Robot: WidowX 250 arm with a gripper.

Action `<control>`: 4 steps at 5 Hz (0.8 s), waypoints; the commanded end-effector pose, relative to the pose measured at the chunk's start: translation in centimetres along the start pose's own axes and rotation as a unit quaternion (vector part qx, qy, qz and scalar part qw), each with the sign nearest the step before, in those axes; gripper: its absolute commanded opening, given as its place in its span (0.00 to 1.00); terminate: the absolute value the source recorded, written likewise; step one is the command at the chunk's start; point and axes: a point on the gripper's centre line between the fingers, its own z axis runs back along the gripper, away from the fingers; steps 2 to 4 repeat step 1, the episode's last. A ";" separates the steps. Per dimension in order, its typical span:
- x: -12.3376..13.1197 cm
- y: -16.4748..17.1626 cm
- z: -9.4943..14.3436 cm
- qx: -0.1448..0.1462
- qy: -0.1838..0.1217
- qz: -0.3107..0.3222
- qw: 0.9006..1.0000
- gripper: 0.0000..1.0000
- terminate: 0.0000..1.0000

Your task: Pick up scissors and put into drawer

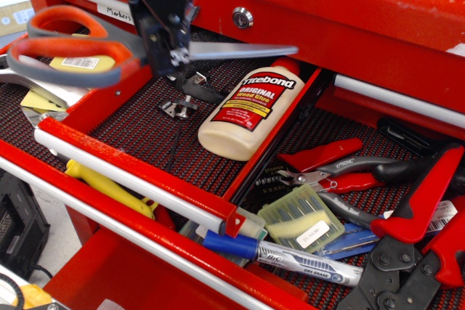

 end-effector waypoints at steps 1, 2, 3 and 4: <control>0.7 1.1 0.2 0.012 -0.029 0.011 0.999 1.00 1.00; 0.7 1.1 0.2 0.012 -0.029 0.011 0.999 1.00 1.00; 0.7 1.1 0.2 0.012 -0.029 0.011 0.999 1.00 1.00; 0.7 1.1 0.2 0.012 -0.029 0.011 0.999 1.00 1.00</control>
